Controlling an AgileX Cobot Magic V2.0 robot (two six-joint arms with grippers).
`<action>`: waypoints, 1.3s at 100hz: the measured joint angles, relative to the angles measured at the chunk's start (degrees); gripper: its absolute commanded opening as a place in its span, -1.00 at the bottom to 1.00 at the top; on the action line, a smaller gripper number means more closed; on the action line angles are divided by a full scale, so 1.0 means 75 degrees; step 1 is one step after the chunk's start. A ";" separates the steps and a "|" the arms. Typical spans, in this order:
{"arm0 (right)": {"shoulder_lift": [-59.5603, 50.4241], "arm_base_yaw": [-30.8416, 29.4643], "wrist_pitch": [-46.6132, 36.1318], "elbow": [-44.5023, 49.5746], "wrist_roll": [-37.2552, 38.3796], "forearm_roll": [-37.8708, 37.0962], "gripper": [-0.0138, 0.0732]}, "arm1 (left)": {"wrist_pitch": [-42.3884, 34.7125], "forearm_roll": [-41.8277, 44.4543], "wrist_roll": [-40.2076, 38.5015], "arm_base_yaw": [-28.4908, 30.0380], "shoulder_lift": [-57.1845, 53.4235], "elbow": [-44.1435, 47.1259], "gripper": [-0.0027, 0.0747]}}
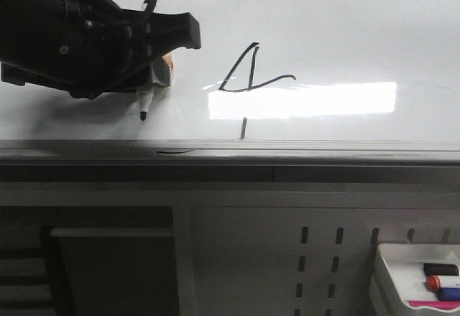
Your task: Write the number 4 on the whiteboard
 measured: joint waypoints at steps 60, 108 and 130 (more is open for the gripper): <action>-0.0007 0.0000 0.0000 0.0000 0.0000 0.0000 -0.83 | -0.0123 0.0027 0.0000 0.0000 -0.0093 -0.0016 0.28; -0.0051 0.0000 -0.0427 0.0033 0.0000 0.0018 -0.83 | -0.0095 -0.0138 0.1850 0.0097 -0.1959 0.0064 0.28; -0.1295 0.0000 -0.1233 0.1072 0.0000 0.0018 -0.83 | -0.0142 -0.2215 0.4931 0.0097 -0.4324 0.0826 -0.66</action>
